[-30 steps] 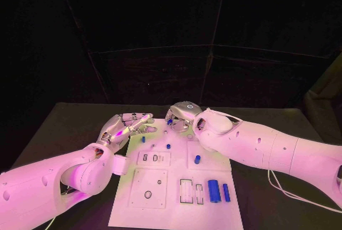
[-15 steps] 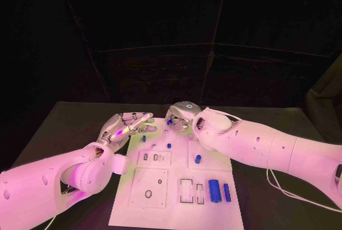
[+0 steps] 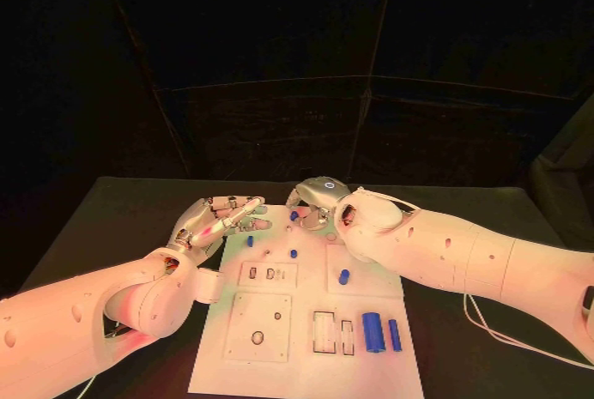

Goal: Assemble the parts on the task board

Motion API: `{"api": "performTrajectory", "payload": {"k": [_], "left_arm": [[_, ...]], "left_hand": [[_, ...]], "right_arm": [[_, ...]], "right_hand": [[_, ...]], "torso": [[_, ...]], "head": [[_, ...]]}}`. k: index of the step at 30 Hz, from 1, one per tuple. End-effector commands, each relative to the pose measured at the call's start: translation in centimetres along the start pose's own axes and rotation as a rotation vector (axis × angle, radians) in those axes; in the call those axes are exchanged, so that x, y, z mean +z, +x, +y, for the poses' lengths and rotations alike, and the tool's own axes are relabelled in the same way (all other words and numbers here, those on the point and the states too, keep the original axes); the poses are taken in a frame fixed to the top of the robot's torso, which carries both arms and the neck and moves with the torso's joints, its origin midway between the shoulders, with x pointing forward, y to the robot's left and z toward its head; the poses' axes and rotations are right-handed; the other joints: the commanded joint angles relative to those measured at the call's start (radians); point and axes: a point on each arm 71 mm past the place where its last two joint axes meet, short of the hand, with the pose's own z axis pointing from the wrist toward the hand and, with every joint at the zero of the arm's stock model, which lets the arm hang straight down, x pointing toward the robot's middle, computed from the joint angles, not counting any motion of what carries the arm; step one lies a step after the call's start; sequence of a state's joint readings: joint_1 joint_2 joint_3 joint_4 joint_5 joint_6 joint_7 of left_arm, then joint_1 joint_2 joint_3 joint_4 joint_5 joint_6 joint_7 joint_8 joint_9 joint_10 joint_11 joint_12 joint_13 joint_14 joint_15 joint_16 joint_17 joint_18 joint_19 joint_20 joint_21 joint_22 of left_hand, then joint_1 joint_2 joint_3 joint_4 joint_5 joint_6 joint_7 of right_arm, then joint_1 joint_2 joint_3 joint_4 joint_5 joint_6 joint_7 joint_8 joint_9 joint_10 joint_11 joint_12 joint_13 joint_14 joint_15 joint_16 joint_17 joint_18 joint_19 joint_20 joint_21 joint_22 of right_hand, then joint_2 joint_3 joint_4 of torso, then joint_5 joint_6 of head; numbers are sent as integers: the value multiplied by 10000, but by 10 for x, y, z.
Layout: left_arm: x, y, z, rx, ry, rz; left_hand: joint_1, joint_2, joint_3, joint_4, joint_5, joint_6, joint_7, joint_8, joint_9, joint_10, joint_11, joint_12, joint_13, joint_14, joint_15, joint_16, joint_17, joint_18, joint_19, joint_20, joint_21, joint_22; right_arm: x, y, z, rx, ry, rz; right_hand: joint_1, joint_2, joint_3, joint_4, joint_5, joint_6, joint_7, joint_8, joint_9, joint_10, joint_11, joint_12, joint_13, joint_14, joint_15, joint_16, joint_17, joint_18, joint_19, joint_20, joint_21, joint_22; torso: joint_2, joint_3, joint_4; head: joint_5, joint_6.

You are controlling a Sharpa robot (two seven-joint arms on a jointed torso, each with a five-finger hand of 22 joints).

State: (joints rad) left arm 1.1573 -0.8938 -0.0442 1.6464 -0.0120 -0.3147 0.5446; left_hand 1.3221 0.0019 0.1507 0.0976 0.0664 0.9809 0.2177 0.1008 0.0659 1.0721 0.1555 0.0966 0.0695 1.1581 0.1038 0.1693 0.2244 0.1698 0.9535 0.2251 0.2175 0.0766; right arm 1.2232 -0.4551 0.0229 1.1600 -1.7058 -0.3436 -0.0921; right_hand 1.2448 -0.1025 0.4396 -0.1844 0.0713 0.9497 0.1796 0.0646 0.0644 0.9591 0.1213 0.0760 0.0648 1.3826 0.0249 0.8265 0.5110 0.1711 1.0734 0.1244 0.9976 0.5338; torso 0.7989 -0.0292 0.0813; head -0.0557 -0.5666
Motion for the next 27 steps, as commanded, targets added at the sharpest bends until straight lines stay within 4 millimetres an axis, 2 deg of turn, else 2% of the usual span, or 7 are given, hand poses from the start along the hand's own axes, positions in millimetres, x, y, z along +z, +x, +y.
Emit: {"api": "performTrajectory", "payload": {"k": [1,6,9,14,17,19,27], "left_arm": [[0,0,-1,-77,-17,146],[-1,-2,-1,-71,-38,133],[-1,-3,-1,-68,-54,126],[-2,-4,-1,-62,-72,116],[-1,-4,-1,-62,-76,117],[-1,-4,-1,-67,-78,127],[0,-4,0,-75,-109,144]], "left_hand": [[27,102,20,-51,-31,3,55,-60,-10,0,89,-44,-12,18,86,-34,17,146,34,28,-42,-9],[27,102,20,-51,-31,3,55,-60,-10,0,89,-44,-12,18,86,-34,17,146,34,28,-42,-9],[28,97,24,-66,-33,0,54,-67,-11,-1,90,-52,-12,13,89,-48,21,145,35,30,-52,-15],[28,95,26,-71,-33,1,52,-69,-10,0,89,-55,-12,10,90,-54,22,145,34,31,-56,-17],[28,93,30,-80,-34,2,50,-73,-10,2,89,-60,-12,4,92,-66,24,144,33,32,-64,-21],[28,93,30,-80,-34,2,50,-73,-10,2,89,-60,-12,4,92,-66,24,144,33,32,-64,-21],[28,93,30,-80,-34,2,50,-73,-10,2,89,-60,-12,4,92,-66,24,144,33,32,-64,-21]], "right_arm": [[-9,-9,-3,55,41,-615],[-33,-25,-17,678,291,-991],[-53,-33,-35,1537,966,-785],[-81,-36,-70,2483,2307,218],[-91,-35,-83,2609,2792,609],[-96,-35,-91,2578,3093,859],[-95,-30,-97,2020,3341,1390]], "right_hand": [[132,-30,-257,122,-11,-33,-15,-1,23,91,-22,190,28,28,-23,-47,-50,154,21,-1,-69,-56],[9,-17,-555,423,226,167,-47,45,47,903,-131,717,117,449,-107,600,671,156,252,-64,12,-76],[-373,-37,-765,798,687,334,-128,78,60,2313,-369,1469,396,791,-261,1500,1767,-15,911,-171,727,1000],[-771,-506,-1701,1315,1395,230,-438,27,34,3913,-775,2940,1382,1135,-601,2948,3536,-280,1788,-525,1752,2492],[-575,-502,-2677,1724,1591,96,-474,86,50,3641,-807,4018,2472,1150,-641,3682,4438,-392,2052,-599,2210,3149],[-136,-309,-3466,2188,1662,11,-427,124,52,3056,-791,4840,3470,1066,-569,3890,4665,-405,1988,-548,2343,3323],[570,-299,-4352,2977,1681,-163,-374,141,45,2541,-713,5688,4594,1054,-551,4179,5027,-429,1929,-477,2512,3496]], "torso": [[8,17,-30],[-11,21,-55],[-32,42,-111],[-66,67,-216],[-69,79,-249],[-64,84,-245],[-47,74,-211]], "head": [[-9,19],[-43,42],[-60,57],[-73,69],[-70,74],[-63,74],[-118,62]]}}
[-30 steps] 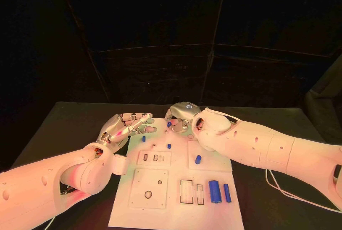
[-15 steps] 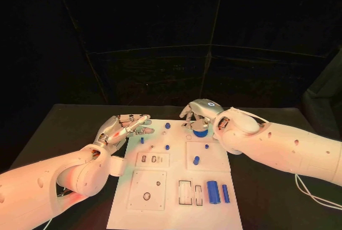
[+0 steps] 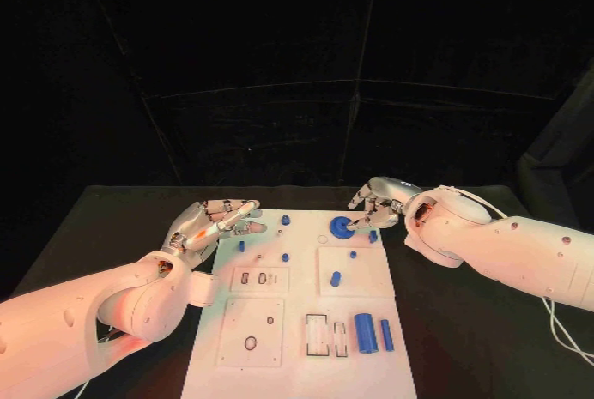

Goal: Assemble the parts on the task board

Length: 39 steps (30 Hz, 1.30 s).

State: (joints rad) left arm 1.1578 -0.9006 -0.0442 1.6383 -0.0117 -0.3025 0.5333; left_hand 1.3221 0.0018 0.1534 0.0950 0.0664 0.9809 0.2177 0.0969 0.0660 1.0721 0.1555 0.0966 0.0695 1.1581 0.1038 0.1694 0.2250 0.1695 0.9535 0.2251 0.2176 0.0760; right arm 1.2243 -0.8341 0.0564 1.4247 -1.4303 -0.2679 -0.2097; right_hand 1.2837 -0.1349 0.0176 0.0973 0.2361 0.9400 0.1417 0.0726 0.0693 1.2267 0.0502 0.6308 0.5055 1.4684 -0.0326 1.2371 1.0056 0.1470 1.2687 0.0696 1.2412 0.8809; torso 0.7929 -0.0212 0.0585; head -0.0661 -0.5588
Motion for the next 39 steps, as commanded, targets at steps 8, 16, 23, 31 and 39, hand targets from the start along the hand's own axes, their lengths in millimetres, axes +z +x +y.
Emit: {"api": "performTrajectory", "payload": {"k": [8,16,23,31,39], "left_arm": [[2,1,0,-82,-18,165],[2,0,1,-76,-25,155],[2,-1,1,-70,-38,145],[2,-1,1,-68,-46,144],[3,-1,1,-77,-71,160]], "left_hand": [[27,93,2,-54,-34,2,50,-34,-11,2,89,-60,-12,4,92,-66,17,147,33,32,-64,-15],[27,93,2,-54,-34,2,50,-34,-11,2,89,-60,-12,4,92,-66,17,147,33,32,-64,-15],[27,93,2,-54,-34,2,50,-34,-11,2,89,-60,-12,4,92,-66,17,147,33,32,-64,-15],[27,93,2,-54,-34,2,50,-34,-11,2,89,-60,-12,4,92,-66,17,147,33,32,-64,-15],[27,93,2,-54,-34,2,50,-34,-11,2,89,-60,-12,4,92,-66,17,147,33,32,-64,-15]], "right_arm": [[8,9,7,-686,160,787],[10,10,12,-988,-31,767],[12,12,15,-1630,-71,776],[14,14,17,-1990,-43,853],[18,16,25,-2209,-169,796]], "right_hand": [[574,26,-403,611,76,-96,12,109,3,-273,12,597,744,241,45,363,507,-213,6,88,222,222],[750,62,-486,809,150,-60,2,160,10,-143,3,1261,1488,297,43,626,902,-254,99,90,382,476],[958,147,-487,886,180,63,-30,251,23,274,-22,2506,2863,379,31,1008,1508,-321,249,81,612,871],[1187,322,-373,827,192,194,-56,332,25,424,-47,3157,3620,413,15,1234,1861,-366,338,70,783,1145],[1207,513,-288,788,-32,459,-100,462,41,809,-81,4188,4762,446,-4,1439,2190,-408,426,56,954,1418]], "torso": [[14,-17,24],[15,-20,21],[16,-21,23],[21,-25,33],[21,-24,29]], "head": [[-6,-52],[-23,-96],[-32,-71],[-33,-104],[-38,-127]]}}
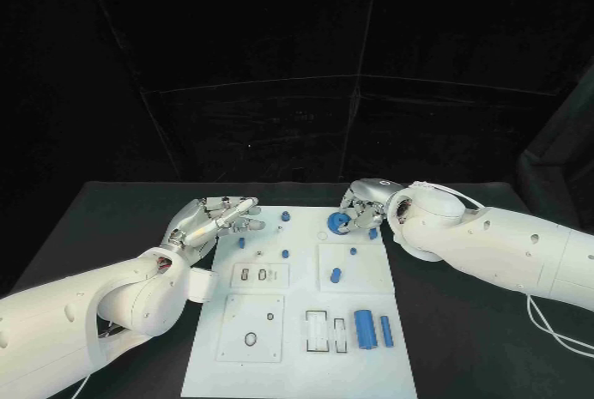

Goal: Assemble the parts on the task board

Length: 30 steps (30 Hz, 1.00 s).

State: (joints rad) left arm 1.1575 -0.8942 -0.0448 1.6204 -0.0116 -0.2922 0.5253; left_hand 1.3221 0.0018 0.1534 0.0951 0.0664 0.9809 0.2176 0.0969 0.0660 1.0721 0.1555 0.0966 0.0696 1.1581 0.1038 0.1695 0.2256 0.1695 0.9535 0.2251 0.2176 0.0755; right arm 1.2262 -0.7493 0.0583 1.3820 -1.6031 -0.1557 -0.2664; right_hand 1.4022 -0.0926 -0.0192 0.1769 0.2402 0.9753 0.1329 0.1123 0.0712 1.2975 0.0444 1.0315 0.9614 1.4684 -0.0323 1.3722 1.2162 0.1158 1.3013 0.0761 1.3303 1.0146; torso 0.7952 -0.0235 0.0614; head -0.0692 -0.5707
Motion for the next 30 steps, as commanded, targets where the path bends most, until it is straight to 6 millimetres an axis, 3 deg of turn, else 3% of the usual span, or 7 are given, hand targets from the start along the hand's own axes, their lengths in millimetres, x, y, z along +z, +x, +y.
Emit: {"api": "performTrajectory", "payload": {"k": [1,7,11,15,20,22,30], "left_arm": [[0,2,-1,-84,16,169],[0,1,-1,-85,1,171],[0,1,-1,-82,-5,165],[0,1,-1,-80,-12,161],[0,0,-1,-72,-21,147],[-1,0,-1,-69,-25,140],[-1,-1,-1,-57,-33,119]], "left_hand": [[27,93,2,-55,-34,2,50,-34,-11,2,89,-60,-12,4,92,-67,12,147,33,32,-64,-10],[15,95,16,-80,-34,6,48,-48,-10,8,90,-79,-11,-11,98,-108,21,146,30,37,-93,-25],[15,95,16,-80,-34,6,48,-48,-10,8,90,-79,-11,-11,98,-108,21,146,30,37,-93,-25],[14,93,19,-87,-34,5,48,-52,-10,8,90,-83,-11,-13,99,-116,24,146,30,38,-99,-28],[14,93,19,-87,-34,5,48,-52,-10,8,90,-83,-11,-13,99,-116,24,146,30,38,-99,-28],[14,93,19,-87,-34,5,48,-52,-10,8,90,-83,-11,-13,99,-116,24,146,30,38,-99,-28],[13,91,23,-97,-34,3,53,-58,-11,8,92,-90,-12,-16,100,-128,27,146,30,40,-107,-32]], "right_arm": [[1,2,1,-440,46,68],[1,-1,3,-722,73,-366],[0,-4,7,-914,-110,-814],[-1,-7,15,-987,-442,-1160],[-3,-8,22,-875,-681,-1302],[-5,-9,27,-778,-828,-1420],[-9,-10,58,-654,-1556,-1570]], "right_hand": [[23,136,106,-11,-111,173,-26,96,30,123,-33,250,283,451,-15,114,127,-102,116,-13,88,122],[170,496,479,-105,-708,629,-127,274,60,241,-130,565,689,494,-88,307,450,-161,269,-73,290,480],[532,771,1037,-318,-1130,944,-235,352,88,327,-232,727,932,520,-174,420,646,-202,372,-148,418,718],[732,877,1619,-529,-1168,1154,-304,363,95,425,-293,874,1162,549,-227,536,850,-244,463,-203,535,940],[567,792,2112,-595,-1087,1241,-322,301,78,468,-307,894,1258,553,-233,575,923,-261,482,-217,591,1025],[314,636,2487,-610,-1080,1277,-312,231,61,483,-287,872,1303,547,-234,580,939,-259,468,-217,611,1042],[-336,341,3096,-508,-1058,1259,-274,63,29,504,-260,810,1363,538,-199,568,942,-265,455,-185,649,1090]], "torso": [[-4,0,-5],[-4,-4,5],[-1,1,11],[-3,2,12],[-12,-6,11],[-6,-5,2],[-4,-11,5]], "head": [[0,-11],[-2,3],[6,-2],[13,13],[24,18],[32,26],[64,50]]}}
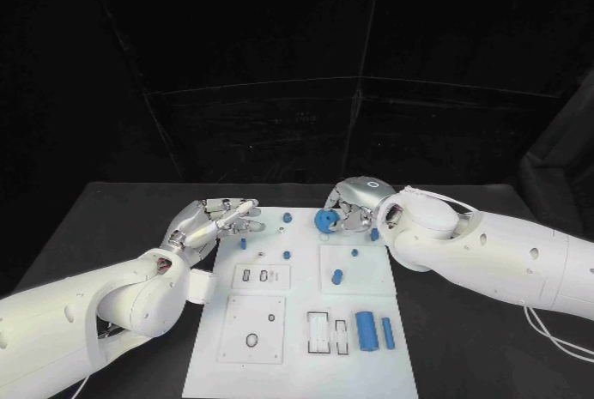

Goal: Assemble the parts on the task board

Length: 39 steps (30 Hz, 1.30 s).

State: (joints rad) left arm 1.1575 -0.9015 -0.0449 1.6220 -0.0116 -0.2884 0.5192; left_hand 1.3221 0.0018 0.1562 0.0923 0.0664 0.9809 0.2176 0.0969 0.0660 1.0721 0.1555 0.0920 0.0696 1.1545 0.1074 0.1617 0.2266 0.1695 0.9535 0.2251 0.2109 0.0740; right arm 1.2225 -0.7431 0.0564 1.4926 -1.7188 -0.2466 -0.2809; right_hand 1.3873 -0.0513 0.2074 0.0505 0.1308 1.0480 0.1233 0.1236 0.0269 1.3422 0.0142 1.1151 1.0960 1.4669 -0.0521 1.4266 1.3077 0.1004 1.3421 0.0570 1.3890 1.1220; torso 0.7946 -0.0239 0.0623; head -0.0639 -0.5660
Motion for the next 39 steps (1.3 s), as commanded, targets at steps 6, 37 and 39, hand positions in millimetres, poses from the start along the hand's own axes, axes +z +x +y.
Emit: {"api": "performTrajectory", "payload": {"k": [6,37,39], "left_arm": [[1,2,-1,-74,32,158],[2,2,-1,-64,49,155],[2,2,-1,-65,48,156]], "left_hand": [[12,89,-3,-76,-34,1,55,-62,-11,6,94,-49,-12,18,65,-57,18,146,29,41,-46,-19],[12,89,-3,-76,-34,1,55,-62,-11,6,94,-49,-12,18,65,-57,18,146,29,41,-46,-19],[12,89,-3,-76,-34,1,55,-62,-11,6,94,-49,-12,18,65,-57,18,146,29,41,-46,-19]], "right_arm": [[13,-4,41,-101,-731,-802],[45,19,79,-456,-988,503],[46,19,79,-480,-931,500]], "right_hand": [[-331,-122,1093,756,98,547,-176,-95,473,71,46,-29,60,554,5,24,39,-110,41,13,71,26],[-675,-361,1391,710,124,519,-132,-196,471,61,85,-63,113,549,33,2,19,-115,40,35,91,55],[-675,-361,1391,710,124,519,-132,-196,471,61,85,-63,113,549,33,2,19,-115,40,35,91,55]], "torso": [[18,-19,43],[34,-17,62],[35,-18,68]], "head": [[-10,-8],[51,-105],[40,-110]]}}
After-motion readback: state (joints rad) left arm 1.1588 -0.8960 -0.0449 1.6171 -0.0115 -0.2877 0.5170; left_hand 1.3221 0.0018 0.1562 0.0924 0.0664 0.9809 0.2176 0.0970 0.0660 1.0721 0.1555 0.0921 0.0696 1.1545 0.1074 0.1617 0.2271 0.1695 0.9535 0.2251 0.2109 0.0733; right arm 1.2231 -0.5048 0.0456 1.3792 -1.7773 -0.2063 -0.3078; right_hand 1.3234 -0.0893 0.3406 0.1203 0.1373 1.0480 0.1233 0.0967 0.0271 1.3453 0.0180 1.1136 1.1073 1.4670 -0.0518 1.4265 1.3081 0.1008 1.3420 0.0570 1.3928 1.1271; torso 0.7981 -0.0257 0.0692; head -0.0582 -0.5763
